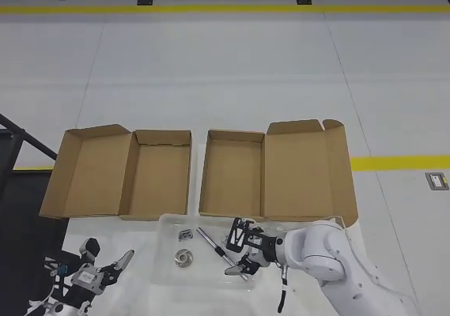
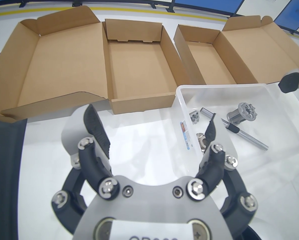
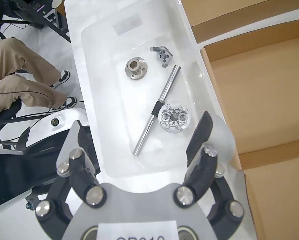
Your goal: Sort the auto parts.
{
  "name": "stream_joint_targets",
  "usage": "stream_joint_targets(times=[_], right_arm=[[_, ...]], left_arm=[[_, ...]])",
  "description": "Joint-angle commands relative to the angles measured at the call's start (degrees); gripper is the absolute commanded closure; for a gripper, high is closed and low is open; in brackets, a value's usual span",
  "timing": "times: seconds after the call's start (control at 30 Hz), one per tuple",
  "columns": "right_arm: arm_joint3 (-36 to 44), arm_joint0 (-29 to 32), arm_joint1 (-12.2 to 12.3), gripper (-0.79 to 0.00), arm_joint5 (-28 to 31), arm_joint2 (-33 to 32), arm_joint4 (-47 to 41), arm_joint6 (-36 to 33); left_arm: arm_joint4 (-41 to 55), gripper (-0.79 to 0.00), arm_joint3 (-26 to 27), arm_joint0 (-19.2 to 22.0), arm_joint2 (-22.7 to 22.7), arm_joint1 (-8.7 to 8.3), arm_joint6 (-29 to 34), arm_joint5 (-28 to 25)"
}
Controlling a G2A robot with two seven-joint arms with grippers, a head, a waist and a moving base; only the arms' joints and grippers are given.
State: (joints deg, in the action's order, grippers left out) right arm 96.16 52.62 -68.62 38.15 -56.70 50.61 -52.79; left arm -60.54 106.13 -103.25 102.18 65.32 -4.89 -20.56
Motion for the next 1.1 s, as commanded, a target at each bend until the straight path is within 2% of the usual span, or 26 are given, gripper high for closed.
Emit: stream_joint_targets(times=[0.0,0.13,0.47,0.67,1.03,1.07], right_arm=[[0.2,-0.6,-0.2,-0.785,1.1,2.6,3.3,-1.0],[-0.9,-4.5,-1.5,-0.785,-2.2,9.5,11.7,-5.0],[-12.6,-12.8,-4.9,-0.785,-4.1,17.4,13.7,-3.3],[-17.2,-14.9,-6.2,-0.785,-5.0,20.0,15.9,-1.5],[-20.1,-16.1,-7.7,-0.785,-7.3,21.6,17.2,-1.5],[-20.6,-16.3,-7.8,-0.739,-7.4,21.7,17.4,-1.7]], left_arm=[[0.0,-0.785,0.0,0.0,0.0,0.00,0.0,0.0],[0.0,-0.785,0.0,0.0,0.0,0.00,0.0,0.0],[0.0,-0.785,0.0,0.0,0.0,0.00,0.0,0.0],[0.0,-0.785,0.0,0.0,0.0,0.00,0.0,0.0],[0.0,-0.785,0.0,0.0,0.0,0.00,0.0,0.0],[0.0,-0.785,0.0,0.0,0.0,0.00,0.0,0.0]])
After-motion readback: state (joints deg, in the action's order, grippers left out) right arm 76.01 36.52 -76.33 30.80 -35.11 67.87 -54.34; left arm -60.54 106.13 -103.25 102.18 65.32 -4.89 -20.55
